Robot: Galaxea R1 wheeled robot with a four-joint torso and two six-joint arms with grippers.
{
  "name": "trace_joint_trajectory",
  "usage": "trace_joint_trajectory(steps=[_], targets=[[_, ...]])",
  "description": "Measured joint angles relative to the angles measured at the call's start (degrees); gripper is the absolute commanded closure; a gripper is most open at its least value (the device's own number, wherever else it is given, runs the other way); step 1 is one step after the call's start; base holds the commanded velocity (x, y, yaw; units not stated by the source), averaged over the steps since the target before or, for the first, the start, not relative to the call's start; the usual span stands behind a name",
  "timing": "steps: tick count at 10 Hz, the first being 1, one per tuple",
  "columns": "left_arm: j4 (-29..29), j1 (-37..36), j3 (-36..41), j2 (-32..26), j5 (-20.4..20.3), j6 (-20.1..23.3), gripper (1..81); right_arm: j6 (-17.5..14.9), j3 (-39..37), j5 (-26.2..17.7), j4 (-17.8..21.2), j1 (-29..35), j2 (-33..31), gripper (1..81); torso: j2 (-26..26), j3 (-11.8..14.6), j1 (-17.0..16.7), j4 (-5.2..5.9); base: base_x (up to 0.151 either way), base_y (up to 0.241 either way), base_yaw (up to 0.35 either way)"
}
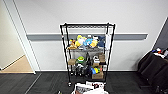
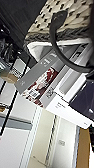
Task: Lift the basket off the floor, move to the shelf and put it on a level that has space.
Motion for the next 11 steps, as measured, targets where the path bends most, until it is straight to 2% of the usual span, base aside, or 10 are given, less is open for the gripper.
trace_joint_trajectory(steps=[2, 4, 8, 11], targets=[[0.0, 0.7, 0.0, 0.0, 0.1, -0.1, 81.1, 0.1, 0.0, -0.4, 0.0, 0.0, 0.0, 81.1, 3.8, 3.6, -2.6, 0.00, 0.000, 0.000, 0.000], [0.0, 1.1, 0.0, 0.0, 0.5, -0.1, 81.1, 0.1, 0.3, -0.9, -0.1, -0.4, -0.1, 81.1, 5.4, 4.6, -3.8, 0.00, 0.000, 0.000, 0.000], [0.0, 0.9, 0.0, 0.0, 0.4, -0.1, 81.1, 0.1, 0.3, -0.7, -0.2, -0.8, -0.1, 81.1, 5.6, 5.0, -4.1, 0.00, 0.000, 0.000, 0.000], [0.0, 1.3, 0.0, 0.0, 0.5, -0.1, 81.1, 0.1, 0.3, -0.8, -0.2, -1.0, -0.1, 81.1, 5.6, 7.4, -4.2, 0.00, 0.000, 0.000, 0.000]])
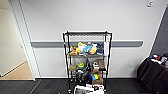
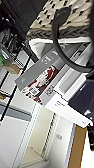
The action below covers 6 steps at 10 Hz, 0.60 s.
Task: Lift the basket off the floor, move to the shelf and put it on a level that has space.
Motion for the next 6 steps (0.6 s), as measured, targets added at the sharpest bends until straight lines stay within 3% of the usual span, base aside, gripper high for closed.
trace_joint_trajectory(steps=[3, 6], targets=[[0.0, 0.6, 0.0, 0.0, 0.2, 0.0, 81.1, 0.0, 0.0, -0.2, 0.0, -0.3, 0.0, 81.1, 0.0, 0.1, 0.0, 0.00, 0.000, 0.000, 0.000], [0.0, 0.8, 0.0, 0.0, 0.7, 0.1, 81.1, 0.0, 0.0, -0.3, -0.1, -1.4, 0.0, 81.1, -0.1, 0.2, -0.2, 0.00, 0.095, 0.000, 0.000]])
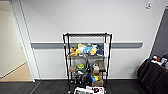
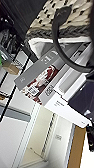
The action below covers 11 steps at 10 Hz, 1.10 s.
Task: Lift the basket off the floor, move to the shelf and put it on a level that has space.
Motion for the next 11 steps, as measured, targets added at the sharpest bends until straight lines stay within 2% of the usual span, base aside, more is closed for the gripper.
trace_joint_trajectory(steps=[6, 11], targets=[[0.0, -0.2, 0.0, 0.2, -0.5, 0.2, 81.1, 0.0, 0.0, 0.3, 0.0, 0.0, 0.2, 81.1, 0.0, 0.0, 0.0, 0.00, 0.121, 0.000, 0.000], [0.0, -0.3, -0.2, 0.7, -0.7, 0.2, 81.1, 0.0, 0.0, 0.5, 0.0, 0.5, 0.1, 81.1, 0.0, 0.0, 0.0, 0.00, 0.120, -0.043, 0.000]])
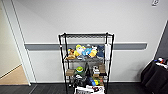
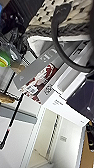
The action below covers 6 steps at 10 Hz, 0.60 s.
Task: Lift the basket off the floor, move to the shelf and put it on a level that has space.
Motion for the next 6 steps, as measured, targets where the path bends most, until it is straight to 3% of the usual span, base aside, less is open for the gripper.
trace_joint_trajectory(steps=[6], targets=[[0.0, 0.1, -0.1, -0.4, 0.0, 0.0, 81.1, 0.1, 0.0, -0.2, 0.0, -0.1, 0.4, 81.1, 0.0, 0.0, -0.1, 0.00, 0.102, 0.000, 0.000]])
